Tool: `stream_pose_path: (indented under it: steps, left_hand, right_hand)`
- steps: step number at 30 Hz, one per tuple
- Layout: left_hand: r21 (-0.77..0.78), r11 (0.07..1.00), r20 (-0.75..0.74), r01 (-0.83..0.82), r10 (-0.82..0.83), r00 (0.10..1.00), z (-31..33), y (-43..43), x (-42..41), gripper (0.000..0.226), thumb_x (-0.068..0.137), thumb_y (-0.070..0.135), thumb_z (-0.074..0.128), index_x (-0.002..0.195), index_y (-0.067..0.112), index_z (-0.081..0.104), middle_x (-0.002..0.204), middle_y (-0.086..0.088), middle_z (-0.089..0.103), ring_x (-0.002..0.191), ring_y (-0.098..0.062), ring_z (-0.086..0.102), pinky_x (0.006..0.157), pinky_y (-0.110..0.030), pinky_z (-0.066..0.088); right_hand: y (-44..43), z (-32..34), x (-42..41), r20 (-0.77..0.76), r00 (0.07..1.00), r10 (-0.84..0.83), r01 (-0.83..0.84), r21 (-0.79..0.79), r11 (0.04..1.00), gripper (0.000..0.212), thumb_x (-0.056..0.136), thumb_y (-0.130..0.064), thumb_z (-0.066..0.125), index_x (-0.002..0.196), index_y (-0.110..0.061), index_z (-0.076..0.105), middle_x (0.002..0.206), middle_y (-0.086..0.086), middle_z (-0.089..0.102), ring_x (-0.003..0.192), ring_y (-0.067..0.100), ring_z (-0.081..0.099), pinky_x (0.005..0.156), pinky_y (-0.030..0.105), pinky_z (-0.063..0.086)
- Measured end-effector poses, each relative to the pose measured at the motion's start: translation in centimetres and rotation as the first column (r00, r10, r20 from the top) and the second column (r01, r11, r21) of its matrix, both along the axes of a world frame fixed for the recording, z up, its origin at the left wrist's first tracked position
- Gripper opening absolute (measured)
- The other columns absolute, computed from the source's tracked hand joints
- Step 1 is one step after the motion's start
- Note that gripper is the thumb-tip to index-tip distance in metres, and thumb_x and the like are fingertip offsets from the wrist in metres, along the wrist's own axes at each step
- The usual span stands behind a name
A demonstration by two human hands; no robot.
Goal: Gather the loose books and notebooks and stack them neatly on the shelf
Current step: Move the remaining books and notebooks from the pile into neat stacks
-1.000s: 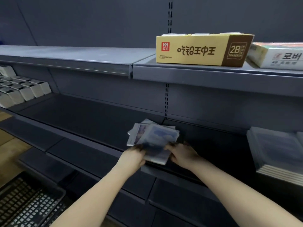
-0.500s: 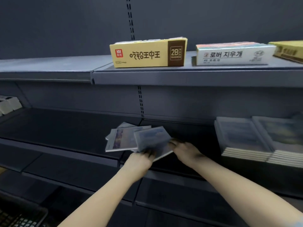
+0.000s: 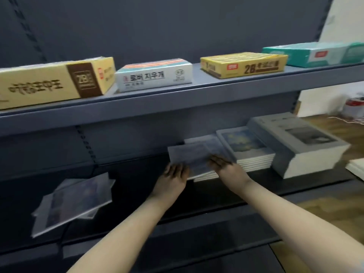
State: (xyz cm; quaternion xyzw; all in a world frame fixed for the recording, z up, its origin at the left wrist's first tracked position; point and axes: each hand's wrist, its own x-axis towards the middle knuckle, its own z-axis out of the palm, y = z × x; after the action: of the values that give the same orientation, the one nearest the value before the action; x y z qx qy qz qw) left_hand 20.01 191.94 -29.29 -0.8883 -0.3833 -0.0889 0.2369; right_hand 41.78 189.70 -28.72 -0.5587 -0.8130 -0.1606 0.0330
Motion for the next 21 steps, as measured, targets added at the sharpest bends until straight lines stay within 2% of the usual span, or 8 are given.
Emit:
stream_pose_path:
  steps: [3, 8, 10, 12, 15, 18, 20, 21]
  left_hand:
    - [-0.075, 0.997, -0.091, 0.029, -0.035, 0.995, -1.6, 0.5, 4.3, 0.065, 0.026, 0.008, 0.092, 0.087, 0.000, 0.074, 0.080, -0.016, 0.072, 0.069, -0.030, 0.070, 0.070, -0.038, 0.057]
    - [-0.130, 0.991, -0.057, 0.019, -0.027, 0.998, -3.0, 1.2, 7.0, 0.069, 0.017, 0.006, 0.092, 0.082, -0.004, 0.074, 0.076, -0.021, 0.070, 0.066, -0.034, 0.069, 0.064, -0.039, 0.058]
    - [-0.103, 0.995, -0.044, 0.015, -0.019, 0.999, -2.9, 1.7, 7.1, 0.062, 0.024, 0.003, 0.091, 0.083, -0.004, 0.073, 0.076, -0.021, 0.070, 0.066, -0.035, 0.069, 0.065, -0.039, 0.059]
    - [-0.102, 0.995, -0.028, 0.019, -0.022, 0.999, -2.9, 2.3, 7.1, 0.053, 0.034, 0.001, 0.089, 0.085, -0.004, 0.072, 0.077, -0.021, 0.070, 0.068, -0.035, 0.068, 0.068, -0.039, 0.059]
    - [-0.172, 0.983, 0.015, 0.060, -0.058, 0.998, -3.1, 3.8, 7.2, 0.055, 0.040, 0.021, 0.093, 0.086, -0.003, 0.073, 0.080, -0.018, 0.071, 0.073, -0.031, 0.070, 0.070, -0.037, 0.057]
    - [-0.304, 0.952, 0.070, 0.021, 0.000, 0.998, -3.1, 4.9, 7.6, 0.069, 0.039, 0.043, 0.092, 0.088, -0.002, 0.074, 0.086, -0.017, 0.072, 0.079, -0.029, 0.071, 0.067, -0.035, 0.057]
    - [-0.341, 0.940, 0.094, -0.011, 0.046, 0.995, -2.3, 4.9, 7.8, 0.072, 0.065, 0.038, 0.084, 0.114, -0.009, 0.062, 0.116, -0.026, 0.062, 0.109, -0.034, 0.062, 0.087, -0.038, 0.052]
    - [-0.388, 0.921, 0.122, -0.021, 0.074, 0.990, -2.2, 5.0, 7.9, 0.071, 0.084, 0.036, 0.068, 0.132, -0.010, 0.045, 0.137, -0.028, 0.046, 0.129, -0.035, 0.045, 0.103, -0.038, 0.040]
  right_hand:
    - [-1.7, -1.3, 3.4, 0.007, 0.990, -0.141, 0.141, -0.082, 0.987, 0.045, 0.067, -0.008, 0.037, 0.086, -0.012, 0.077, 0.091, 0.005, 0.074, 0.079, 0.019, 0.072, 0.069, 0.032, 0.057]
    - [-3.0, -2.7, 6.0, 0.084, 0.956, -0.280, 0.291, -0.198, 0.936, 0.053, 0.078, -0.042, 0.040, 0.113, -0.015, 0.069, 0.120, 0.001, 0.066, 0.113, 0.026, 0.061, 0.087, 0.056, 0.047]
    - [-2.8, -2.6, 5.8, 0.047, 0.939, -0.341, 0.342, -0.219, 0.914, 0.061, 0.086, -0.053, 0.028, 0.116, -0.018, 0.068, 0.120, -0.002, 0.066, 0.114, 0.025, 0.060, 0.087, 0.056, 0.047]
    - [-2.2, -1.9, 5.3, 0.012, 0.925, -0.380, 0.377, -0.153, 0.914, 0.056, 0.091, -0.048, 0.026, 0.122, -0.020, 0.064, 0.128, -0.004, 0.061, 0.124, 0.023, 0.052, 0.093, 0.053, 0.044]
    - [-0.5, -1.9, 4.9, -0.013, 0.931, -0.364, 0.355, -0.194, 0.914, 0.049, 0.102, -0.030, 0.026, 0.150, -0.020, 0.021, 0.158, -0.003, 0.014, 0.146, 0.024, 0.006, 0.116, 0.048, 0.004]
    - [1.0, -2.4, 5.0, -0.048, 0.923, -0.383, 0.360, -0.252, 0.898, 0.053, 0.102, -0.021, 0.027, 0.151, -0.020, 0.007, 0.159, -0.005, 0.000, 0.146, 0.023, -0.003, 0.116, 0.041, -0.004]
    - [1.8, -2.6, 5.1, -0.101, 0.922, -0.374, 0.339, -0.255, 0.905, 0.054, 0.101, -0.018, 0.031, 0.151, -0.018, 0.010, 0.159, -0.003, 0.004, 0.146, 0.025, 0.001, 0.117, 0.038, 0.000]
    - [2.0, -2.6, 5.1, -0.115, 0.927, -0.356, 0.321, -0.243, 0.915, 0.053, 0.101, -0.018, 0.032, 0.151, -0.016, 0.013, 0.159, -0.001, 0.006, 0.146, 0.026, 0.004, 0.117, 0.038, 0.003]
